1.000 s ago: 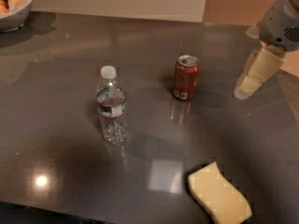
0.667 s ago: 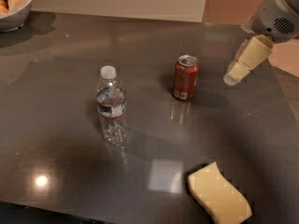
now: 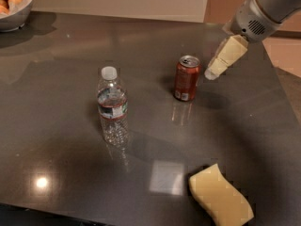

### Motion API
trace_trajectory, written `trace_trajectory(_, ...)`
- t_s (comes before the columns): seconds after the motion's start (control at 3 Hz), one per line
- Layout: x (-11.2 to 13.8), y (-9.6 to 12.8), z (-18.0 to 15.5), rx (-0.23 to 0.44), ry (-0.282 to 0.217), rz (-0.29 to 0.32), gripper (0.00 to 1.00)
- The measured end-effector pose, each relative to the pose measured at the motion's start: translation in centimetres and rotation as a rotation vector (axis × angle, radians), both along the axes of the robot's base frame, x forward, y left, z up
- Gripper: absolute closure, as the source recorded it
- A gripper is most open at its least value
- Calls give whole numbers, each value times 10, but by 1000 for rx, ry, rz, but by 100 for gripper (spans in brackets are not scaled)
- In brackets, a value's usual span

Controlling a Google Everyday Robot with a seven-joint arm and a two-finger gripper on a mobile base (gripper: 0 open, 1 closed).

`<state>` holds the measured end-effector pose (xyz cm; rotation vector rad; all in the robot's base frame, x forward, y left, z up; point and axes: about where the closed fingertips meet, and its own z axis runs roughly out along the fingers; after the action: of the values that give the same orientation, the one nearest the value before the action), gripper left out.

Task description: Pick coke can

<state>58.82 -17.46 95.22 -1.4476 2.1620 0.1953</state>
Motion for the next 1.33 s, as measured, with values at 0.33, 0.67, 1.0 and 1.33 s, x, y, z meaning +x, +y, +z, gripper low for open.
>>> trace_trajectory(0.33, 8, 22, -16, 12, 10, 43, 0)
trace_trajectory(0.67, 12, 39, -35, 16, 39, 75, 0)
trace_trajectory(1.0, 16, 46, -52, 21, 69, 79, 0)
trace_trajectory(1.33, 18, 47, -61, 30, 89, 71, 16)
